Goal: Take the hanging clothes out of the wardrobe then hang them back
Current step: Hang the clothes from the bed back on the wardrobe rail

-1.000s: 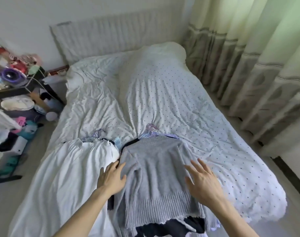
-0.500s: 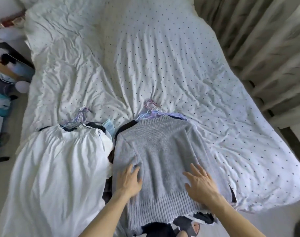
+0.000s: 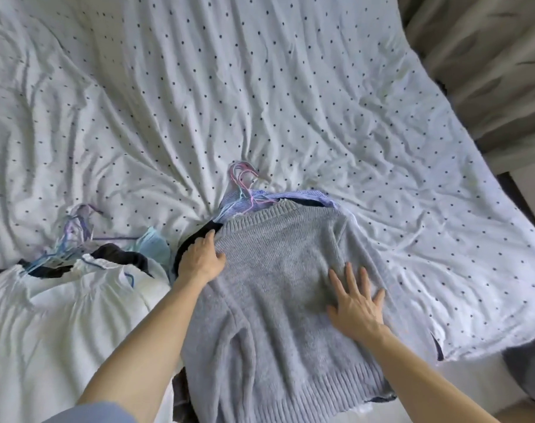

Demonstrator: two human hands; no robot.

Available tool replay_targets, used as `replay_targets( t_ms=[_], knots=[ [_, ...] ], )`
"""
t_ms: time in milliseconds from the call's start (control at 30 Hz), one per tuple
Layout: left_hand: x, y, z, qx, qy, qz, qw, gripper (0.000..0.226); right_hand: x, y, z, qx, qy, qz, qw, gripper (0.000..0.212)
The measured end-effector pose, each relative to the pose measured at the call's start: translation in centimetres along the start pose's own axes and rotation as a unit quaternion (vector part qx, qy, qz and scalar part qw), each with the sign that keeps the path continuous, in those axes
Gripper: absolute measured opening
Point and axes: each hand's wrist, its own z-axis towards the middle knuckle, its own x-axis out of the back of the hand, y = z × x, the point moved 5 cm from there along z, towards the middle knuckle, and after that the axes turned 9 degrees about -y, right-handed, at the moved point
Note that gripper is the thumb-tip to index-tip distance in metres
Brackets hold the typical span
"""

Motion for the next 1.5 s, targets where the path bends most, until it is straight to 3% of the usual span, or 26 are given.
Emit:
replay_targets(
  t_ms=[200,400,500,600,700,767,967,1100,1267,1433,1500],
  knots=[
    [0.3,0.3,-0.2,-0.031,0.059,-0.025,0.997,0.03,0.2,-0.3,0.1,-0.009,-0.017,0.013,1.0,0.076],
    [0.4,1.8,-4.5,-0.047,0.066,-0.131,0.988,0.017,2.5,0.2,-1.8,0.01,-0.006,0.085,0.996,0.056],
    [0.9,4.2,-9.2,-0.086,0.101,-0.117,0.984,0.021,3.3,0.4,-4.0,0.017,-0.01,0.169,0.985,0.05],
    [1.2,7.4,-14.8,-0.131,0.123,-0.074,0.981,0.016,4.6,0.4,-7.7,0.046,0.035,0.292,0.955,0.035],
    [1.0,11.3,-20.5,-0.18,0.11,-0.046,0.976,0.017,5.7,1.1,-12.2,0.074,0.093,0.447,0.887,0.029],
    [0.8,14.0,-24.0,-0.208,0.103,-0.011,0.973,0.018,5.8,2.0,-15.1,0.091,0.134,0.537,0.828,0.036],
    [-1.4,21.9,-32.6,-0.33,0.13,0.073,0.932,0.018,3.8,7.9,-24.7,0.068,0.275,0.682,0.675,0.037],
    [-3.3,28.5,-38.1,-0.441,0.15,0.135,0.875,0.017,-0.3,14.2,-30.8,0.04,0.36,0.731,0.579,0.028],
    [-8.7,37.3,-45.3,-0.544,0.106,0.189,0.811,0.022,-7.6,22.3,-39.4,-0.002,0.468,0.772,0.43,0.017],
    [-16.9,43.6,-53.2,-0.641,0.081,0.26,0.717,0.023,-16.3,27.3,-47.8,-0.059,0.549,0.782,0.291,0.016],
    [-20.4,45.4,-56.5,-0.668,0.075,0.283,0.684,0.021,-20.0,29.0,-50.8,-0.086,0.574,0.774,0.252,0.017]
  ],
)
